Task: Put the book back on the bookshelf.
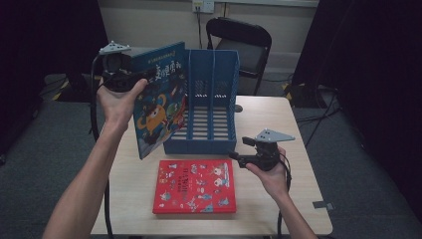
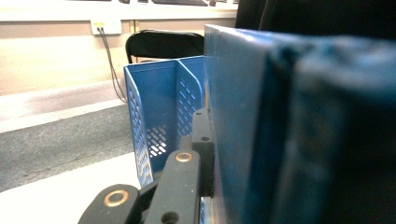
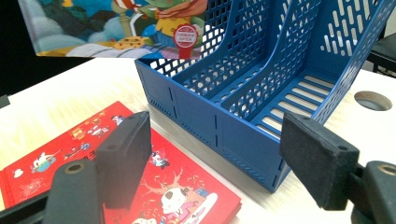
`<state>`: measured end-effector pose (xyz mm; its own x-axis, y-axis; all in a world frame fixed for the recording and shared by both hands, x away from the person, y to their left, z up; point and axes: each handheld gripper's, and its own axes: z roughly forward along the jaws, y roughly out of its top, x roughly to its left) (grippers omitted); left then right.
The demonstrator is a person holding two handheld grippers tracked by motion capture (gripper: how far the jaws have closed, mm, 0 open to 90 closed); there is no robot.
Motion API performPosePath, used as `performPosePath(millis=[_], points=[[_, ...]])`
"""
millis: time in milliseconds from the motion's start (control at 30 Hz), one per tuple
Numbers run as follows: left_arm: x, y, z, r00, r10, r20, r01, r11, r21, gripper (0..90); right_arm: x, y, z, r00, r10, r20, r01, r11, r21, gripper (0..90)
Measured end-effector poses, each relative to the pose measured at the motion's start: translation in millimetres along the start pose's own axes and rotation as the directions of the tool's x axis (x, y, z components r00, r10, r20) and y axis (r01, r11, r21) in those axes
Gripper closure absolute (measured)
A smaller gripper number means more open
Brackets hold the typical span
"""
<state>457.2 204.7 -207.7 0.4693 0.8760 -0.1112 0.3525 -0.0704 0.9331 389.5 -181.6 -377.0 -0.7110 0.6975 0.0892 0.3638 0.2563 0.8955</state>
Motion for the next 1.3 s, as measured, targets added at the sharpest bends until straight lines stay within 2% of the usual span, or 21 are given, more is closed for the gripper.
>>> performPosePath(millis=[133, 300, 367, 567, 733, 800, 933, 967, 1300], points=[[-0.9, -1.0, 7.9, 0.9996, 0.0, -0.028, 0.0, 1.0, 0.0, 83.6, -0.2, -0.8, -0.1, 1.0, 0.0, 0.0, 0.0, 1.0, 0.003, 24.8], [0.6, -1.8, 16.2, 0.9993, -0.028, -0.026, 0.028, 0.9996, -0.003, 83.6, 0.1, -1.4, -0.3, 1.0, -0.001, -0.001, 0.001, 1.0, 0.006, 24.8], [0.0, -1.3, 20.2, 0.9994, -0.029, -0.02, 0.029, 0.9996, 0.003, 83.6, 0.2, -1.9, 0.2, 1.0, -0.001, 0.0, 0.001, 1.0, 0.007, 24.8], [-2.4, 0.4, 34.1, 0.9991, -0.021, -0.038, 0.021, 0.9997, 0.007, 83.6, 0.7, -2.3, 0.4, 1.0, -0.002, -0.003, 0.002, 1.0, 0.008, 24.8], [1.7, 0.4, 48.0, 0.9981, -0.033, -0.052, 0.034, 0.9992, 0.02, 83.6, 0.2, -2.5, -1.0, 1.0, 0.0, -0.004, 0.0, 1.0, 0.007, 24.8], [3.2, 0.4, 52.0, 0.9969, -0.042, -0.067, 0.043, 0.9989, 0.015, 83.6, 0.1, -2.7, -1.4, 1.0, 0.0, -0.004, 0.001, 1.0, 0.007, 24.8], [2.5, 0.6, 57.5, 0.9966, -0.053, -0.063, 0.053, 0.9986, 0.002, 83.6, -0.6, -3.1, -1.1, 1.0, 0.001, -0.005, -0.001, 1.0, 0.01, 24.7], [1.4, 0.7, 59.0, 0.9955, -0.055, -0.076, 0.055, 0.9985, -0.005, 83.6, -0.6, -3.3, -0.8, 1.0, 0.0, -0.006, 0.0, 1.0, 0.011, 24.7], [-3.1, 2.8, 77.7, 0.9908, -0.041, -0.129, 0.036, 0.9988, -0.034, 83.6, 0.2, -7.2, 2.2, 1.0, -0.002, -0.009, 0.003, 1.0, 0.026, 24.7]])
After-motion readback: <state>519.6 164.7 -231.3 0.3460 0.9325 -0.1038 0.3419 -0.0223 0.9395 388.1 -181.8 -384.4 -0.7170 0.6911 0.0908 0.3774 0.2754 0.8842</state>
